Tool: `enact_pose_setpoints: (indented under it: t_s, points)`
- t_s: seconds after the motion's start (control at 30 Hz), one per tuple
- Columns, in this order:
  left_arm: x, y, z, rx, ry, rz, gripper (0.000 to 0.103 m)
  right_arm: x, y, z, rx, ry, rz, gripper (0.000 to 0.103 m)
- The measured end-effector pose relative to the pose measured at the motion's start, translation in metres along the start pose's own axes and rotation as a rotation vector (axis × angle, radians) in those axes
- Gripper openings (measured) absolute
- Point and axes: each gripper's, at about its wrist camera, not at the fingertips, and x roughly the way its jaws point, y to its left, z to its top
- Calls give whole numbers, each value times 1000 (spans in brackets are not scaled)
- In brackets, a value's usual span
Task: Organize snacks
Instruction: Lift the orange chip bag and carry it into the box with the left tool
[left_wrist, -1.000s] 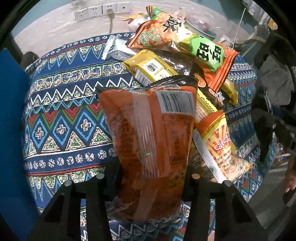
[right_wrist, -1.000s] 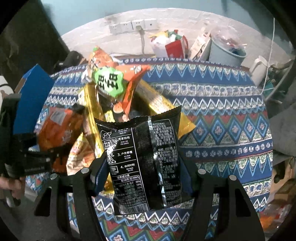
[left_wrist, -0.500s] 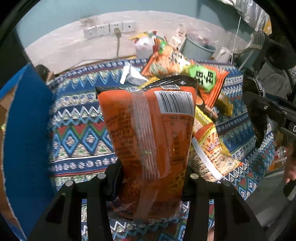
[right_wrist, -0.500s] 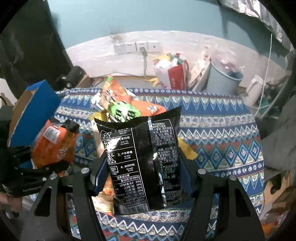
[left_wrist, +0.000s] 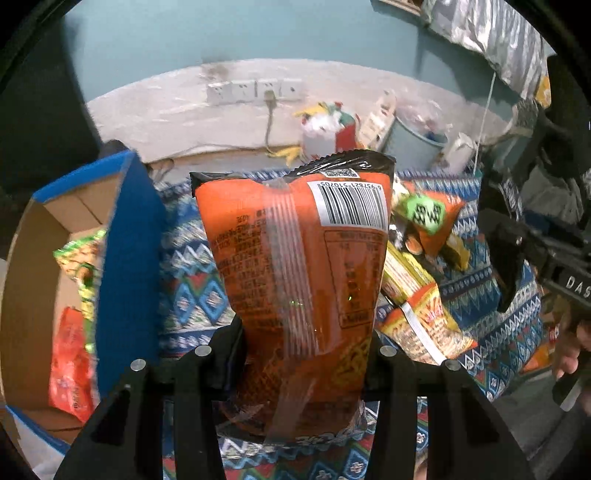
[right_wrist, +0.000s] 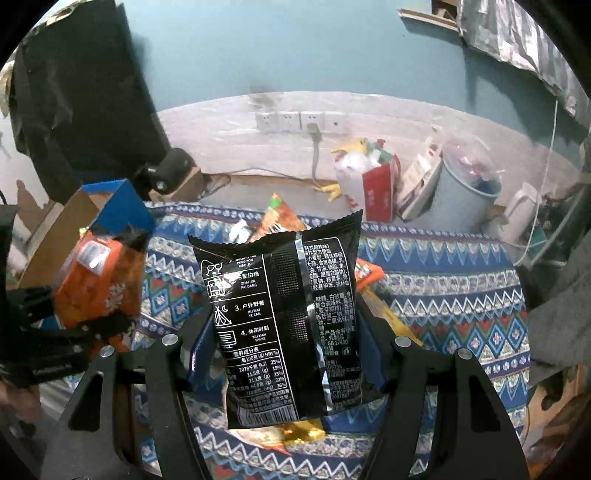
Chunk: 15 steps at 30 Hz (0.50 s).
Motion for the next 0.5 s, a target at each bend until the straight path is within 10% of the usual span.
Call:
enact_pose_setpoints:
  t_s: [0.5]
  points:
    - [-48,51,-2,-99,-94,20,47,1,47,23,-42,-25,51,66]
